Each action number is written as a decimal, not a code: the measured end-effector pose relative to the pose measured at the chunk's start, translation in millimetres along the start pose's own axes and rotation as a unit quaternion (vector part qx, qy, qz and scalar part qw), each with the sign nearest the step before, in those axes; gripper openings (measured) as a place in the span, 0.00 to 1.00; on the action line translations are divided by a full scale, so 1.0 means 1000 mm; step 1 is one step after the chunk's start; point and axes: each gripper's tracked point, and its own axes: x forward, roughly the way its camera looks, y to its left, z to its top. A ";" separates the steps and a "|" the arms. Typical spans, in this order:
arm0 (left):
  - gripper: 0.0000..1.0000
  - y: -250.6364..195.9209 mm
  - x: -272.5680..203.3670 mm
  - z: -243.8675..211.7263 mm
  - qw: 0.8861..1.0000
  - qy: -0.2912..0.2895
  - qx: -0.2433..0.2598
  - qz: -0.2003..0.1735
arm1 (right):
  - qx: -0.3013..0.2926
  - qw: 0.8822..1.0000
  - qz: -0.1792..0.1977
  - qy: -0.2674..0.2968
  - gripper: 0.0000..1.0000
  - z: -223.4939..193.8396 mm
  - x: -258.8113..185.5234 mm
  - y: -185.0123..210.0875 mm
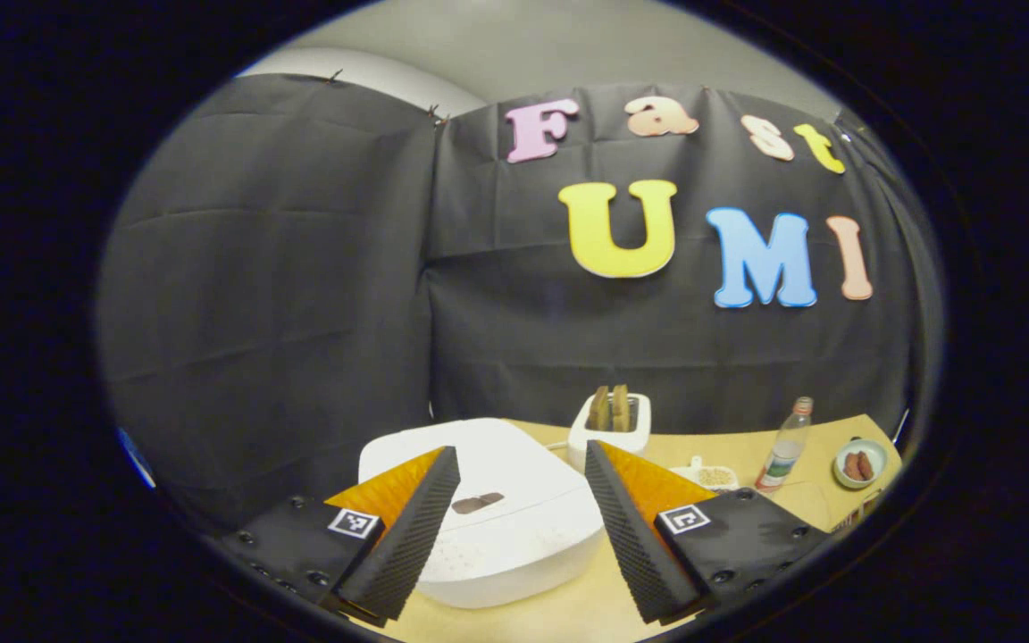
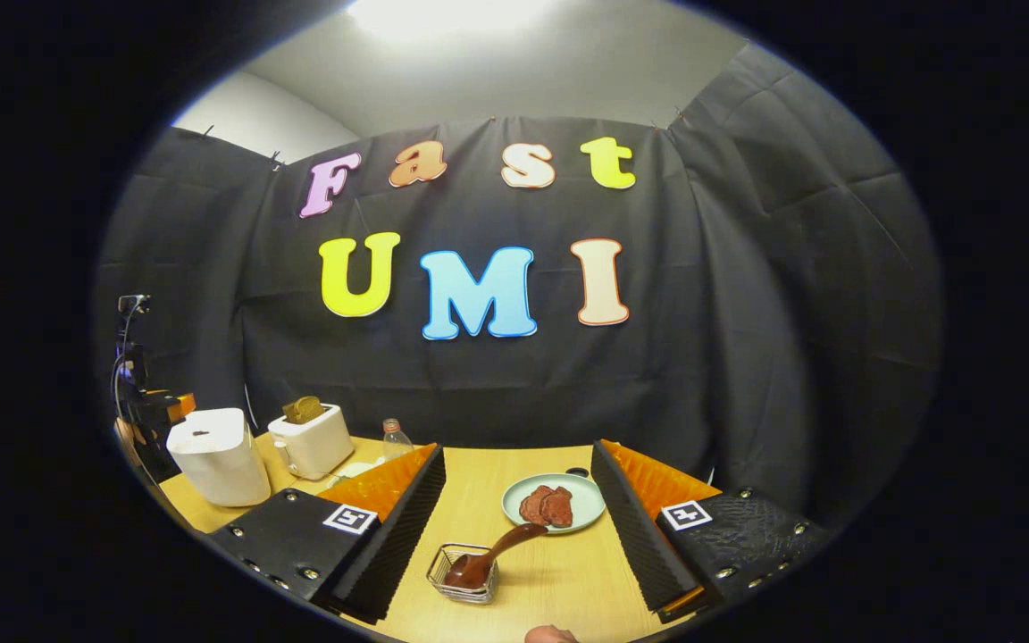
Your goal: Close the left gripper, press the button to open the rice cooker; take a wooden spoon from the chopstick holder with the right hand, scoop a spoonful of rice and pour it into the rice cooker, then put the wooden spoon back into the chopstick holder.
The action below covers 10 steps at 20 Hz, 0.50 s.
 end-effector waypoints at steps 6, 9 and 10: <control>0.98 -0.009 -0.083 0.046 0.995 -0.078 0.029 -0.051 | -0.023 0.999 0.010 -0.025 1.00 0.013 -0.023 0.046; 0.98 -0.019 -0.116 0.057 0.992 -0.093 0.021 -0.078 | -0.018 0.999 0.002 -0.042 1.00 0.017 -0.034 0.063; 0.94 -0.021 -0.126 0.056 0.992 -0.095 0.017 -0.084 | -0.012 0.999 -0.001 -0.046 1.00 0.017 -0.037 0.068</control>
